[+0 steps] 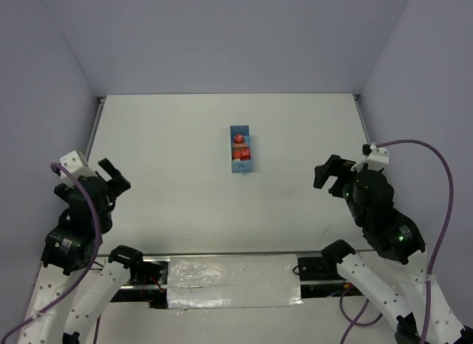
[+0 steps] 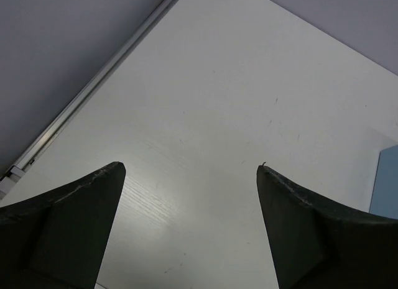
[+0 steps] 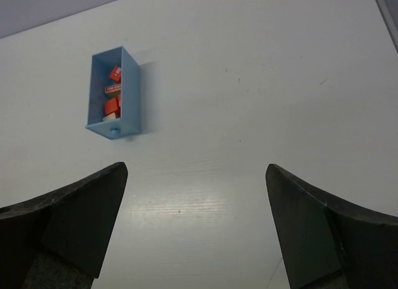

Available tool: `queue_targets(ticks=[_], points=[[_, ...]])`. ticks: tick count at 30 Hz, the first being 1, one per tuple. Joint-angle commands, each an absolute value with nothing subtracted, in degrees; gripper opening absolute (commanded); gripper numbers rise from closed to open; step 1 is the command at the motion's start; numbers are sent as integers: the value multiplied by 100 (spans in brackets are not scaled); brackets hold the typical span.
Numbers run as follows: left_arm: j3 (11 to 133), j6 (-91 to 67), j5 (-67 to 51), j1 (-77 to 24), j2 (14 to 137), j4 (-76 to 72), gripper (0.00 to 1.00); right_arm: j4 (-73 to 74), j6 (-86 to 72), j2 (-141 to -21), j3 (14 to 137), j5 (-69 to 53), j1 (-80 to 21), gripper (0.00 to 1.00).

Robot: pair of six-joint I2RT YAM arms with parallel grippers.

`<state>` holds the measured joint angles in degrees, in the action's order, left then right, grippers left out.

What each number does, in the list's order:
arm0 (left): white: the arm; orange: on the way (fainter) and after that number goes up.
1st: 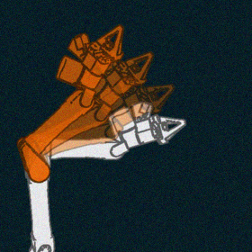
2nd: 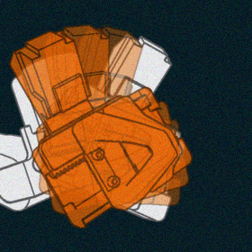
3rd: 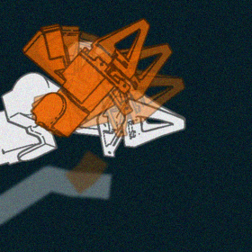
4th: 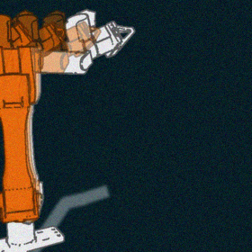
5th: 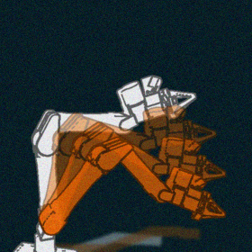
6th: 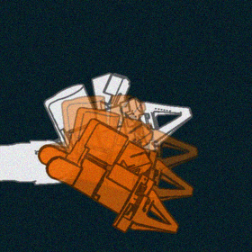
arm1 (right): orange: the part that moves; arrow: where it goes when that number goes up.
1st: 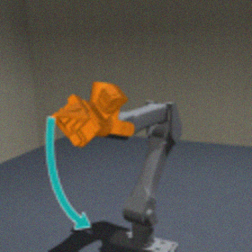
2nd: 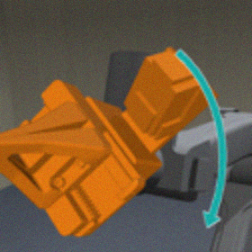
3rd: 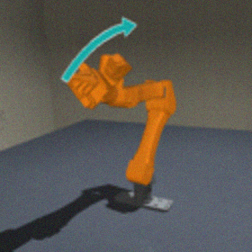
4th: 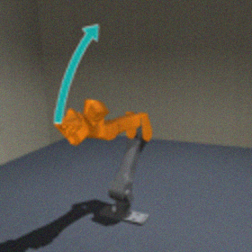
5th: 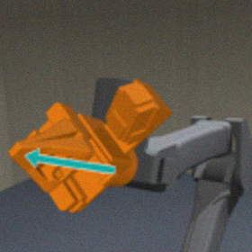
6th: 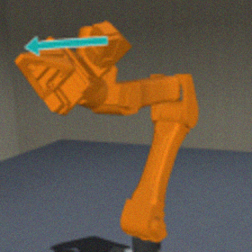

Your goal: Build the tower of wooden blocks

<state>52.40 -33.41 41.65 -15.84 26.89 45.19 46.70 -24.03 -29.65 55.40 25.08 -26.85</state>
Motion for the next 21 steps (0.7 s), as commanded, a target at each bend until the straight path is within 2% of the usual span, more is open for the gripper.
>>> queue_targets(ticks=[1,5,8,9,10,12,13,15,16,19,21], points=[[5265,-3331,4122,-1556,2777,4271,99,4623,-2461,-3050,5678,2645,-2716,100],[5256,-3305,4061,-1556,2830,4254,99,4334,-2426,-3103,5634,2313,-2716,100],[5247,-3278,4008,-1556,2804,4201,100,3457,-2452,-3076,5354,1016,-2716,100],[5221,-3252,3990,-1556,2804,4184,100,2741,-2496,-3102,5257,463,-2716,100],[5212,-3243,3955,-1556,2812,4157,100,2394,-2731,-3355,5151,-491,-2716,100],[5212,-3217,3885,-1556,2847,4148,99,1864,-2926,-4021,5185,-1079,-2742,100],[5212,-3208,3876,-1556,2882,4131,100,1924,-2935,-5009,5586,-1020,-2786,100],[5203,-3199,3832,-1556,2918,4122,99,2187,-2901,-6051,6062,-574,-3004,100],[5203,-3182,3797,-1556,2961,4122,100,2275,-2900,-7039,6595,-136,-3067,92],[5150,-3094,3613,-1564,2988,4034,100,2794,-2778,-8372,7808,911,-3576,80],[5150,-3085,3568,-1556,3023,4025,99,3233,-2794,-9480,8382,1553,-3700,79]])
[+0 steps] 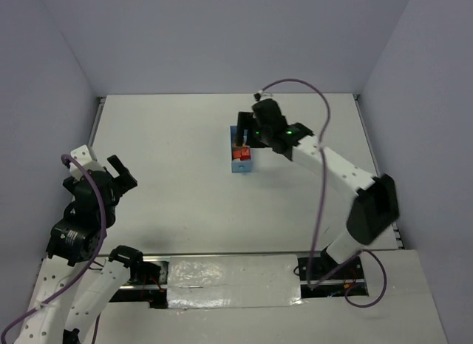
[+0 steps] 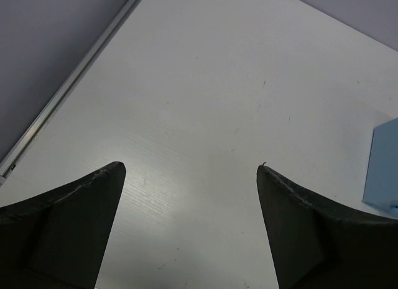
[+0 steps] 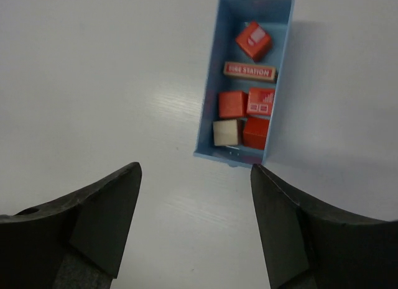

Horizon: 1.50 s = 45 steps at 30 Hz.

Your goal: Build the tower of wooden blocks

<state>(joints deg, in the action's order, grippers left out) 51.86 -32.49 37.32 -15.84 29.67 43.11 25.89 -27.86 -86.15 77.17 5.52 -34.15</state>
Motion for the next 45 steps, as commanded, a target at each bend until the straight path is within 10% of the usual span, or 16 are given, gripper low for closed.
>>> queue_targets(ticks=[1,14,33,37,45], points=[[5150,-3085,3586,-1564,3050,4034,100,3313,-2812,-9779,8820,1730,-3735,77],[5115,-2962,3234,-1600,3050,3902,100,3507,-2488,-11320,9809,2075,-3358,70],[5098,-2900,3103,-1600,2997,3850,100,3779,-2101,-12296,10441,1538,-2988,30],[5098,-2892,3085,-1591,2997,3841,99,3981,-1943,-12121,10502,2028,-2980,0],[5089,-2892,3067,-1608,2962,3832,100,5131,-941,-11751,10696,4374,-2980,0]])
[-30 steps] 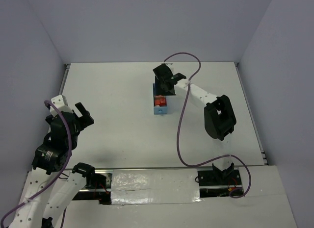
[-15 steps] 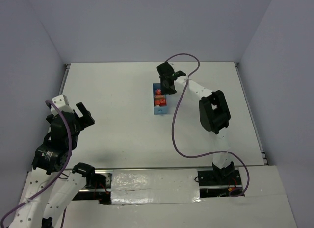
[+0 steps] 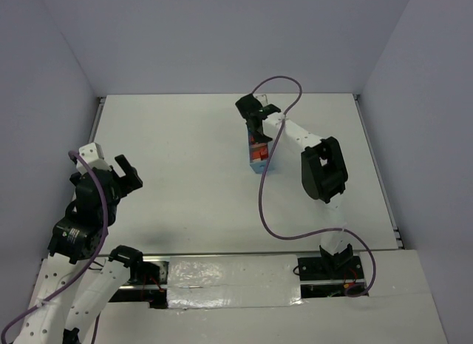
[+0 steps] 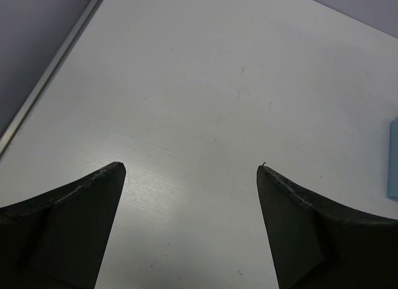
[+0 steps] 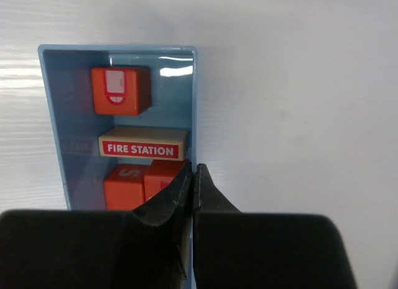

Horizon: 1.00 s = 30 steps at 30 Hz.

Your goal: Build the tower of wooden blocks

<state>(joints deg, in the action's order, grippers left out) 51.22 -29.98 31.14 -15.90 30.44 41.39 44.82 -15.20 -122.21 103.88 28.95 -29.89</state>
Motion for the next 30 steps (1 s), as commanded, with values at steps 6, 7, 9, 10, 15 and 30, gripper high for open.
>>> queue_targets(ticks=[6,7,9,10,15,30], points=[[5080,-2883,3032,-1608,2953,3814,100,5719,-597,-12460,10993,5964,-2997,0],[5080,-2865,3015,-1608,2953,3797,100,5852,-632,-12593,11126,6150,-3041,0],[5080,-2857,2988,-1608,2962,3797,100,5942,-528,-12918,11319,6232,-3207,4],[5089,-2856,2988,-1608,2962,3797,100,5907,-493,-13007,11346,6214,-3278,14],[5080,-2865,3006,-1617,2936,3797,100,6206,-941,-13430,11637,6022,-3559,50],[5080,-2830,2936,-1626,3015,3762,100,4775,-1037,-11938,10557,3625,-3472,84]])
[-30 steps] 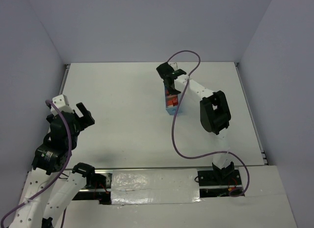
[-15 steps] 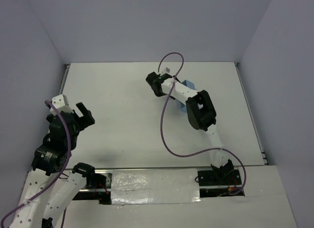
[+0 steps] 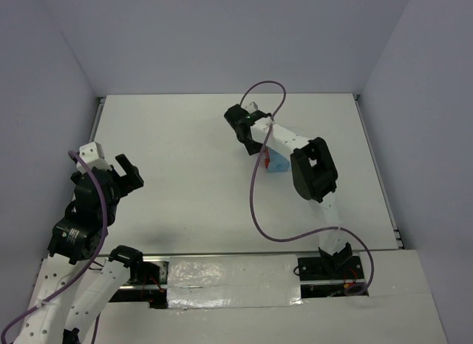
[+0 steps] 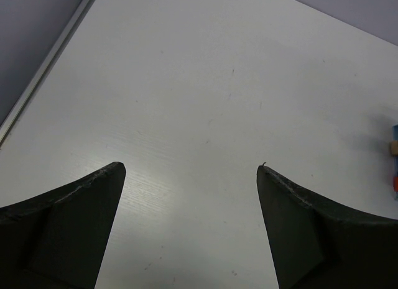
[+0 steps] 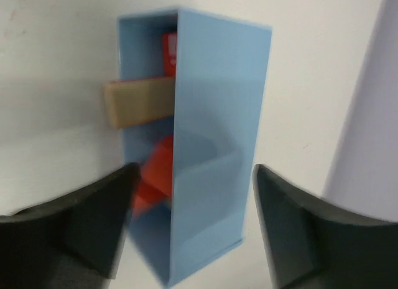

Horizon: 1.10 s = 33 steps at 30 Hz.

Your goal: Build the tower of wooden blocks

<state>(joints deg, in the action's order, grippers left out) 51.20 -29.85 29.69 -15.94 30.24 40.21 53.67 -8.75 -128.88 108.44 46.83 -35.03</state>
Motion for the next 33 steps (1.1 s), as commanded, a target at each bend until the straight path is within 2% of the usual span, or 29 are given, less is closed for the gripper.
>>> queue_targets(ticks=[1,3,5,10,25,26,28,29,32,33], points=[[5071,-2821,2927,-1626,3023,3762,99,4355,-1046,-11466,10364,3256,-3376,99],[5080,-2830,2927,-1626,3067,3779,100,4114,-1194,-11094,9968,2113,-3165,100],[5080,-2821,2918,-1635,3059,3788,100,3955,-1274,-10811,9705,1724,-2796,100],[5071,-2813,2909,-1661,2980,3753,100,3886,-1292,-10986,9537,924,-2154,100],[5071,-2812,2918,-1679,3006,3771,99,3841,-1230,-11997,9686,290,-1784,98],[5071,-2804,2918,-1670,3015,3771,100,3841,-1239,-11980,9668,316,-1784,96],[5080,-2812,2909,-1670,3032,3771,100,3823,-1265,-11901,9633,438,-1784,76],[5071,-2812,2918,-1679,3041,3771,99,3832,-1266,-11857,9624,492,-1767,63],[5071,-2812,2918,-1679,3041,3771,99,3989,-1248,-11725,9729,738,-1784,44],[5080,-2804,2918,-1679,3050,3771,99,4034,-1239,-11699,9756,808,-1784,41]])
